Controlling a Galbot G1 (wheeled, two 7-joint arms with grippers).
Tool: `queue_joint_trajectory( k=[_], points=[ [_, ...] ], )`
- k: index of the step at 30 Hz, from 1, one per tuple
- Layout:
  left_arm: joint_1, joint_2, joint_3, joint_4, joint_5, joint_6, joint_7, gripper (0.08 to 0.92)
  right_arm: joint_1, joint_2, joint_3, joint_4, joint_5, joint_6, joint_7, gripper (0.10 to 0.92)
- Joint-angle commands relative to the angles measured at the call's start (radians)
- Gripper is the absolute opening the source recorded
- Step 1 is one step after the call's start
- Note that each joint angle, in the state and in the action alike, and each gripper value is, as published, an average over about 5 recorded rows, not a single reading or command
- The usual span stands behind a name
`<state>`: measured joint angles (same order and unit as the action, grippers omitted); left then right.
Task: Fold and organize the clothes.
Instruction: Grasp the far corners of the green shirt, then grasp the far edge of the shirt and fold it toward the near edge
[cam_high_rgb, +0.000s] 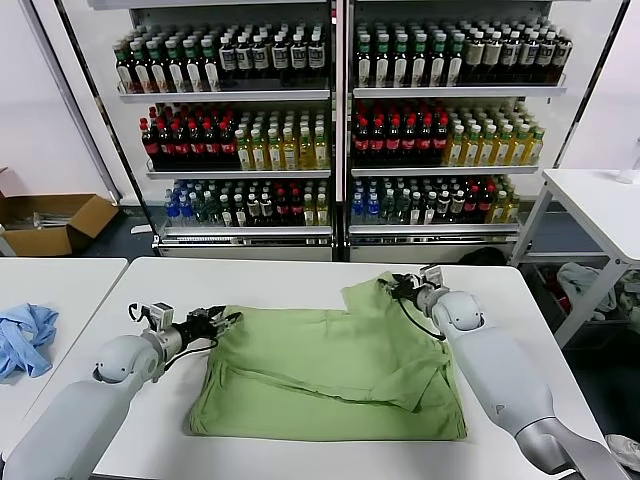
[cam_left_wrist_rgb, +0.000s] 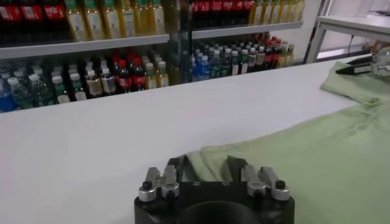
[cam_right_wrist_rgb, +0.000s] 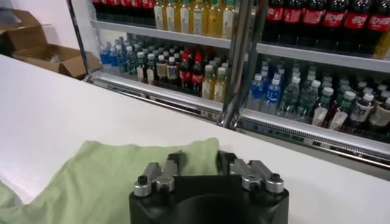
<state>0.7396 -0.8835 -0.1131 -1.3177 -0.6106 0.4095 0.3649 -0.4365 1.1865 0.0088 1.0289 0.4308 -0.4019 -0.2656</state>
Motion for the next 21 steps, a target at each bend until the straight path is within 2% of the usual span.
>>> queue_joint_trajectory(
  k=[1, 5, 10, 21],
  points=[
    [-0.002, 0.001, 0.005, 0.001, 0.000, -0.016, 0.021, 0.352, 0.000, -0.003, -0.001, 0.024, 0.021, 0.008, 0.001, 0.229],
    [0.009, 0.004, -0.008, -0.019, -0.014, -0.051, 0.017, 0.239, -0.021, -0.015, 0.013, 0.091, 0.051, 0.016, 0.005, 0.127],
    [0.050, 0.020, -0.048, -0.083, -0.073, -0.092, 0.015, 0.108, -0.080, -0.044, 0.051, 0.242, 0.113, 0.009, 0.026, 0.106],
    [0.204, 0.062, -0.182, -0.265, -0.095, -0.112, 0.010, 0.088, -0.300, -0.116, 0.214, 0.577, 0.242, -0.035, 0.085, 0.106]
  ],
)
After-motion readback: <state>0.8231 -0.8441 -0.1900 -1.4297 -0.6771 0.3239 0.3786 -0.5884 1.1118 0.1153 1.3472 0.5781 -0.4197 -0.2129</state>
